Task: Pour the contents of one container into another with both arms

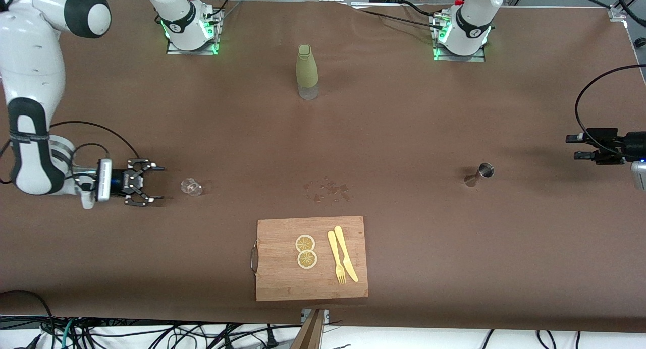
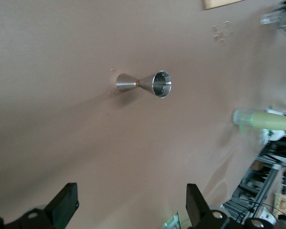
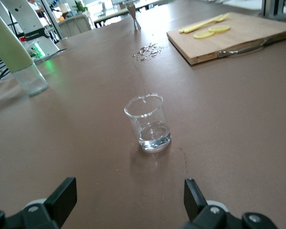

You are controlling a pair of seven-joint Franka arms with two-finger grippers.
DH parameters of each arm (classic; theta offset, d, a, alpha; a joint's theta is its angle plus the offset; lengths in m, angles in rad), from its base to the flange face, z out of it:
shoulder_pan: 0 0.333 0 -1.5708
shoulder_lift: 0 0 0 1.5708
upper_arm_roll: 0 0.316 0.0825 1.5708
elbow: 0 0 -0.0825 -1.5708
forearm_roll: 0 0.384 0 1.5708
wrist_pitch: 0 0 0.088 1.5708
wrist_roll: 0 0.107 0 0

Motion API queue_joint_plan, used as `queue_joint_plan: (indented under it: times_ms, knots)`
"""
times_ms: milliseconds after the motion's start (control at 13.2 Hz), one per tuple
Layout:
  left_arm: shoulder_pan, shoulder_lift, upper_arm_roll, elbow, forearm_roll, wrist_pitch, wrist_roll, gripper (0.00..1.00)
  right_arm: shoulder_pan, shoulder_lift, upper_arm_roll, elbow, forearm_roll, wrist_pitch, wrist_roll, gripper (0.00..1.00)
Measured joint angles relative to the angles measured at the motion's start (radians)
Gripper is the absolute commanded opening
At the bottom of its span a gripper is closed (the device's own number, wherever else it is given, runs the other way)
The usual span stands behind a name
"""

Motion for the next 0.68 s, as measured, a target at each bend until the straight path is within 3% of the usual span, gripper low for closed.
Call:
queue_joint_plan:
  times_ms: [151,377,679]
  knots:
    - [-0.004,-0.074,-0.099,0.053,0.152,0.002,-0.152,1.0,0.0,-0.082,-0.004,0.004,-0.102,-0.026,0.176,1.0]
    - [-0.033,-0.175,-0.214,0.106,0.39,0.069,-0.212,1.0,0.002,-0.207,-0.005,0.01,-0.246,-0.074,0.456,1.0]
    - [-0.043,-0.234,-0.225,0.166,0.424,0.124,-0.266,1.0,0.027,-0.388,-0.003,0.016,-0.442,-0.117,0.838,1.0]
